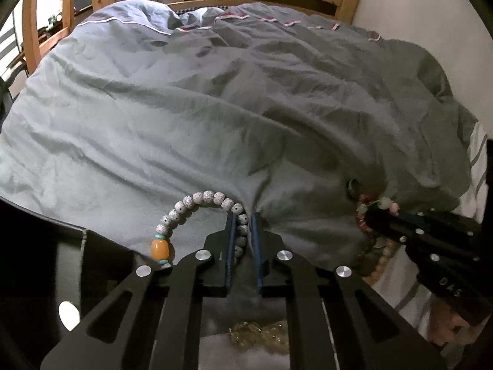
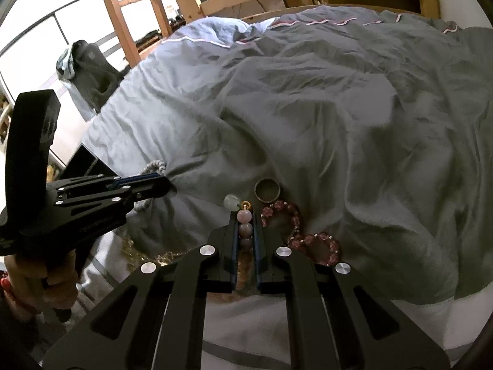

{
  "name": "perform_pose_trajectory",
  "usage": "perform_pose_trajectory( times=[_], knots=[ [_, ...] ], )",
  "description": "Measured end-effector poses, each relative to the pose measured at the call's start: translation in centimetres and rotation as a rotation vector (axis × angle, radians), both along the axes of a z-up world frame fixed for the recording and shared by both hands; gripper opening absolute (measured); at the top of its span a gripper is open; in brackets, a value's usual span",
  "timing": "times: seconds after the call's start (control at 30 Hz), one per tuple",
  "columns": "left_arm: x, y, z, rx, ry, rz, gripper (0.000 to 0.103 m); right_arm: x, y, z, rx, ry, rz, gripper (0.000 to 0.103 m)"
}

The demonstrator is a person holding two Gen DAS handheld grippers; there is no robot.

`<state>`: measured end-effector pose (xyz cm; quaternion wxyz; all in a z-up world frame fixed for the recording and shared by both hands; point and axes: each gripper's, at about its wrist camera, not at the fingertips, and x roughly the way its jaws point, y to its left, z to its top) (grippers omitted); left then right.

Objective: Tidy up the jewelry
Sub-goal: 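Carry both bracelets over the black box and open both tools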

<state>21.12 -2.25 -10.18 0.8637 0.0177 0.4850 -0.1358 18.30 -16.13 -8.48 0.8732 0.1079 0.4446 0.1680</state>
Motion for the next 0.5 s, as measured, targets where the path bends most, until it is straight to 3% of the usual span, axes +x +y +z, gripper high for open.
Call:
perform_pose_trajectory(
  times=[0.1,0.33,0.43,0.5],
  knots=[
    [0.0,0.1,0.9,-0.047,0.000,-0.010,0.000,-0.2,-0.3,0.7,0.042,-0.039,-0.005,0.009],
    [-1.1,-0.5,2.8,-0.060,-0.035,-0.032,0.000,-1.1,-1.1,2.8,0.082,-0.133,-0.018,0.009],
    [-1.5,-0.5,2.4,0.030,-0.047,-0.002,0.001,-1.7,-2.0,3.2,0.102,-0.126,-0.047,0.009],
    [-1.5,-0.5,1.4,0.101,-0.039,0.009,0.009,-1.9,-2.1,3.4,0.106,-0.125,-0.055,0.009]
  ],
)
